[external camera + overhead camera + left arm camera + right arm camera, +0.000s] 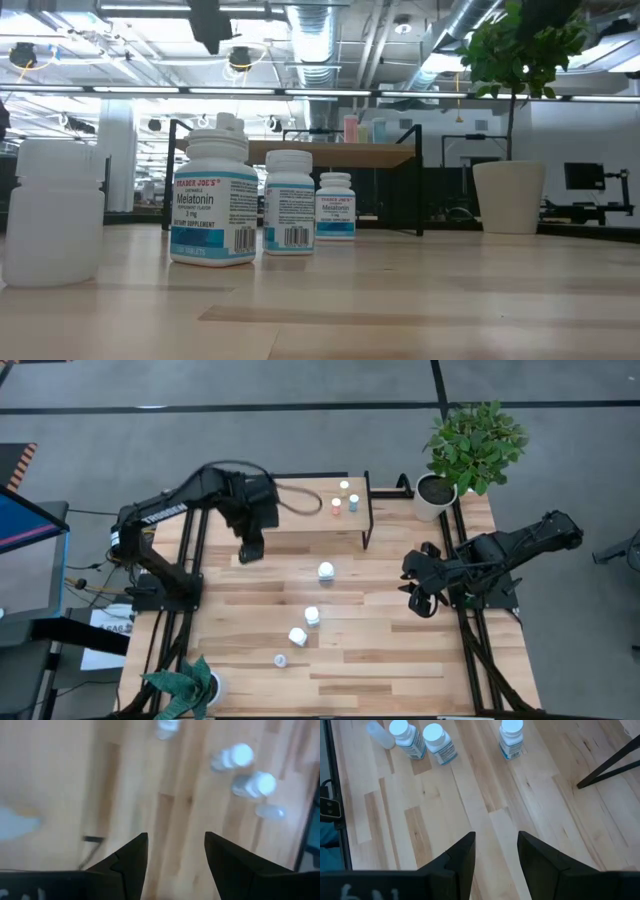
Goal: Pick and place medicine bottles onto shelf by color
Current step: Put the transparent pill bottle on the shelf
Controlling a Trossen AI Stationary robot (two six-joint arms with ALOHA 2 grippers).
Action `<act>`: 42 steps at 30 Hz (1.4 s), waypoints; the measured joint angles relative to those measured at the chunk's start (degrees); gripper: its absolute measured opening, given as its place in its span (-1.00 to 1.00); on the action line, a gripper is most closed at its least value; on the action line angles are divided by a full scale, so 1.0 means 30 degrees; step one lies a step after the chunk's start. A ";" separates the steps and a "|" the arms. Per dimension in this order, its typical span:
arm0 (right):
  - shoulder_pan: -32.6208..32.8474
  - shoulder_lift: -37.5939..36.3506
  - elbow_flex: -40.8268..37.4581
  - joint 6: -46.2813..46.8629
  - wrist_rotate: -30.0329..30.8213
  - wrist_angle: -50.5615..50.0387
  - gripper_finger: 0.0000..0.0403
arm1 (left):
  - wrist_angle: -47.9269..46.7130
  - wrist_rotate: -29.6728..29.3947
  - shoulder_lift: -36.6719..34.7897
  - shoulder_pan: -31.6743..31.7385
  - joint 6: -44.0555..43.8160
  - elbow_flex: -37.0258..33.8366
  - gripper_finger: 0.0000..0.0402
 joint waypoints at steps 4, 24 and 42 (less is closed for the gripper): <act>0.0477 0.0000 0.0000 0.0010 -0.0003 0.0000 -0.16 | 0.0058 -0.0081 0.0008 -0.2460 -0.1092 -0.0338 -0.10; 0.2951 -0.0007 0.0000 0.0860 0.0015 0.0022 -0.16 | 0.7282 -0.2590 0.0016 -1.1691 -0.9648 -0.6977 -0.10; 0.4273 -0.0002 0.0000 0.1508 0.0044 0.0021 -0.16 | 1.4717 -0.4082 0.0623 -1.6430 -1.2277 -1.2190 -0.10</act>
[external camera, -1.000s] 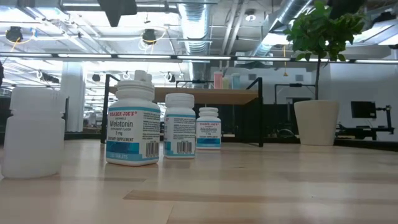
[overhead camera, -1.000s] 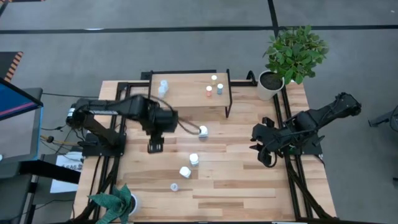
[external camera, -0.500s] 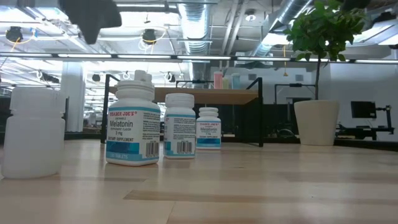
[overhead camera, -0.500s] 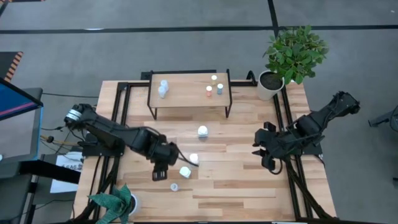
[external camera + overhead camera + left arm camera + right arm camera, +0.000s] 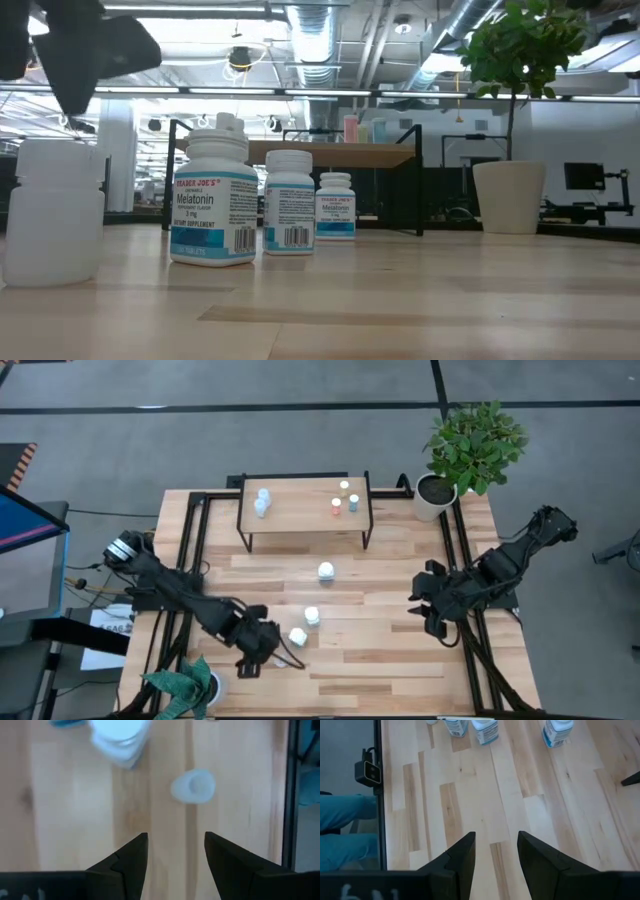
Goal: Pick and place medicine bottles onto shelf by color
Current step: Put the transparent pill bottle on the shelf
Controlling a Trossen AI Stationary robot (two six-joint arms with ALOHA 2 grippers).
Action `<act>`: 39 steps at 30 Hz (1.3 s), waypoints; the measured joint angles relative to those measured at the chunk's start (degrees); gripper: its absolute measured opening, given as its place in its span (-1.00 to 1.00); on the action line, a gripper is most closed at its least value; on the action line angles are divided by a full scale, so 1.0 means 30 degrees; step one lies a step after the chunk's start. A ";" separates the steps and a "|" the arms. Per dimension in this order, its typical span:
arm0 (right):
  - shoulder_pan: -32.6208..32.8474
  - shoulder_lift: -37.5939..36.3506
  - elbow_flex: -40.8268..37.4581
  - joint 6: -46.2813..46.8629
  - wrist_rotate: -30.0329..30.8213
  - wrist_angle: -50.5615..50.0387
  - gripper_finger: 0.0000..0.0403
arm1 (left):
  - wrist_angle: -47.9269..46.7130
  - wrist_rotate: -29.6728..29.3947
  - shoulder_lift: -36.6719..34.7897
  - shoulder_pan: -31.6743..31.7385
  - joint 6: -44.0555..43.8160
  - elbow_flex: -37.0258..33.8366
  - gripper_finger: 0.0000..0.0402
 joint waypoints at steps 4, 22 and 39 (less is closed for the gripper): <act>0.0081 -0.0006 0.0000 0.0000 0.0000 0.0073 -0.16 | 0.0265 -0.0359 0.1134 -0.0571 -0.0304 -0.0101 -0.10; 0.0068 0.0002 0.0000 0.0007 0.0007 0.0169 -0.16 | 0.3992 -0.0348 0.3844 -0.0976 -0.0651 -0.0043 -0.10; 0.0068 0.0000 0.0000 0.0000 0.0015 0.0262 -0.16 | 0.4189 0.0718 0.3837 0.0012 -0.0750 -0.0040 0.09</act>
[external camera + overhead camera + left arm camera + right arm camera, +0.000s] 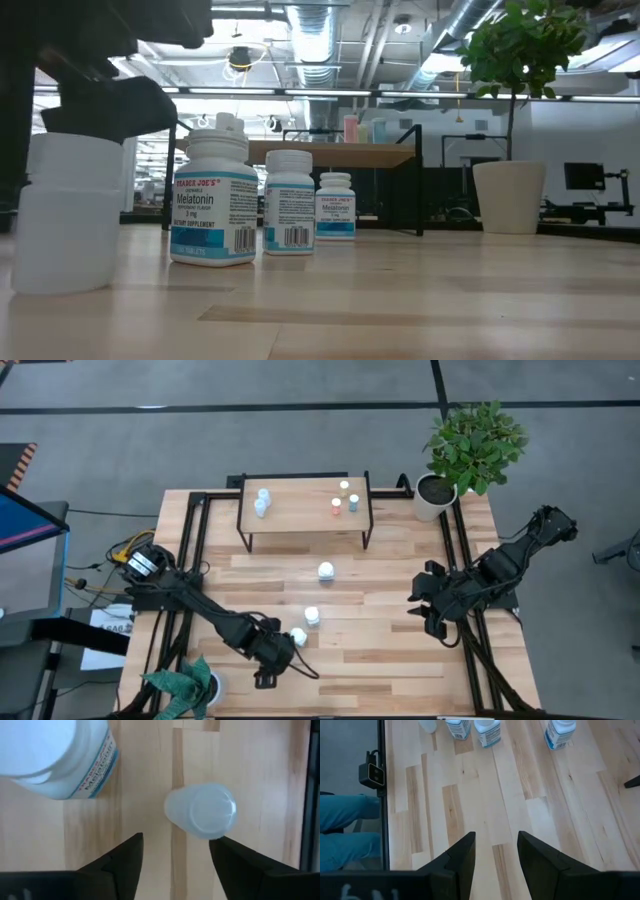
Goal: Pick and place medicine bottles onto shelf by color
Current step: Put the transparent pill bottle on the shelf
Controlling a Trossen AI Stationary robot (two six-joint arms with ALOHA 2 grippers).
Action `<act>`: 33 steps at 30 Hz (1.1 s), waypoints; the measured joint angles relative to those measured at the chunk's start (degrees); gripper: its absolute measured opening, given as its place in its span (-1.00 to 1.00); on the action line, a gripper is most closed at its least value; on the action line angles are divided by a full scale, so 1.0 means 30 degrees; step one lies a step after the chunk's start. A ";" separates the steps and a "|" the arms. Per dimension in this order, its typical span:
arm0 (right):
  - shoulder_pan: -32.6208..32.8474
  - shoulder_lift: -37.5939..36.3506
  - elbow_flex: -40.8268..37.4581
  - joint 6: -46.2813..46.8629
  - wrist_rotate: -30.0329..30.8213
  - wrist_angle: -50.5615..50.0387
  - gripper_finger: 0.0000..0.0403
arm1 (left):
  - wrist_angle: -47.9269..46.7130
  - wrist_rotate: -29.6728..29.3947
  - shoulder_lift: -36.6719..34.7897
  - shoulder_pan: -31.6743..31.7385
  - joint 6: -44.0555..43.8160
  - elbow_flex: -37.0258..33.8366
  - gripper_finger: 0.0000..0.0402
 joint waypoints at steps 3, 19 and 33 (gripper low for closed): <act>0.0000 -0.0006 0.0000 -0.0007 0.0000 -0.0006 -0.16 | 0.0040 0.1054 0.0000 0.0061 0.0092 0.0000 0.21; 0.0000 -0.0003 0.0000 -0.0015 0.0000 -0.0195 -0.16 | 0.1632 -0.1502 -0.0007 -0.0026 0.0507 0.0000 0.40; 0.0000 -0.0001 0.0000 -0.0015 0.0000 -0.0306 -0.16 | 0.1632 -0.2042 0.0087 -0.0179 0.1311 0.0000 0.27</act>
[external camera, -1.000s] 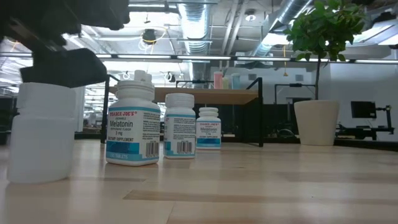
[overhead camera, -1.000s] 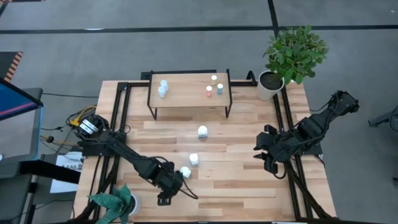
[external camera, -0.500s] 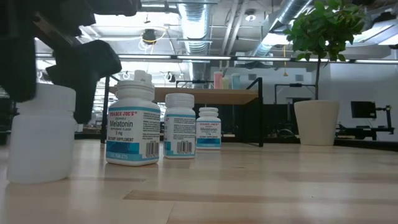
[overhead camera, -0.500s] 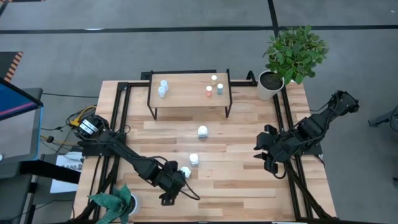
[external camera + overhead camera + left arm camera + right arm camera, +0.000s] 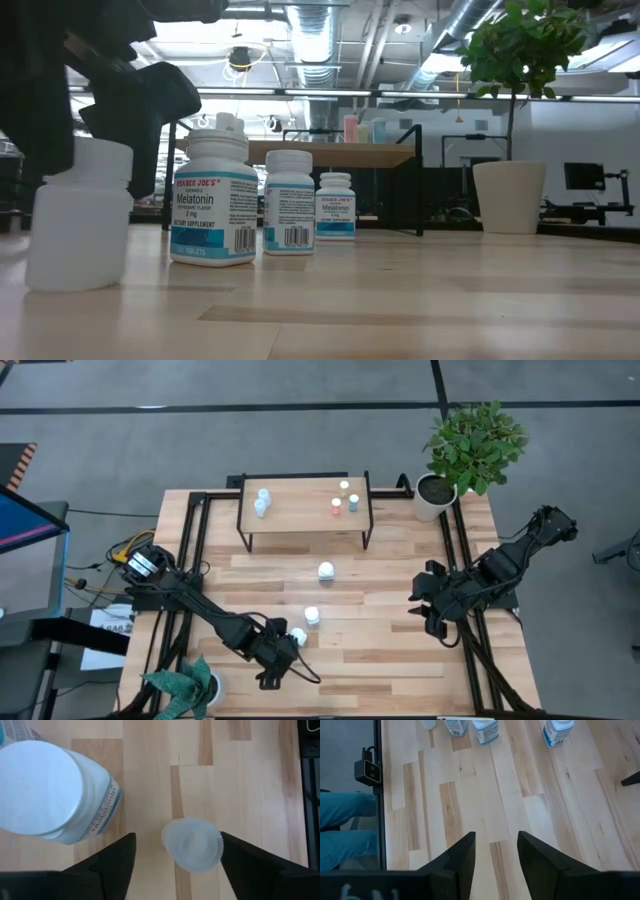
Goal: Pick and place medicine bottles onto shelf by color
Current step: Put the transparent pill bottle on the shelf
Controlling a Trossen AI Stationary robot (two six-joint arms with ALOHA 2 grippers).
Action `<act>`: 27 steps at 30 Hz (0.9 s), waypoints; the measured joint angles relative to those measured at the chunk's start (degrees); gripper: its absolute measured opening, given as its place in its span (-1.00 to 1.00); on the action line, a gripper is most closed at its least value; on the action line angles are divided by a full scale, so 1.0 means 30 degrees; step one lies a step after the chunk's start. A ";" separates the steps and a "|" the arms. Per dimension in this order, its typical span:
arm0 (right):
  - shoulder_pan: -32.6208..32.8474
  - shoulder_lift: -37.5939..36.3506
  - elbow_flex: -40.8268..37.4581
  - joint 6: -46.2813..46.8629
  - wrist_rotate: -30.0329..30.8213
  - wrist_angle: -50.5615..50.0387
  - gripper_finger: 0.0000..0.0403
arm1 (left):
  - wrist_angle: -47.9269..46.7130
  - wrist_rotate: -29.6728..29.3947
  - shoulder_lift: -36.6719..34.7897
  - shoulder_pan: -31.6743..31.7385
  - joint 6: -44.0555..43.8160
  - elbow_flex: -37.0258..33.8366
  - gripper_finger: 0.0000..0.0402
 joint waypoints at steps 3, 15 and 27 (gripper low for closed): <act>0.0000 -0.0004 0.0000 0.0000 0.0000 0.0004 -0.16 | 0.0000 -0.0062 0.0000 0.0007 -0.0007 0.0000 0.13; 0.0000 -0.0004 0.0000 -0.0001 0.0000 0.0009 -0.16 | 0.0007 0.0178 0.0015 0.0012 -0.0583 0.0017 -0.40; 0.0000 0.0003 0.0000 0.0000 0.0000 0.0009 -0.16 | -0.1884 0.0143 -0.2265 0.0028 -0.0707 0.0015 -0.37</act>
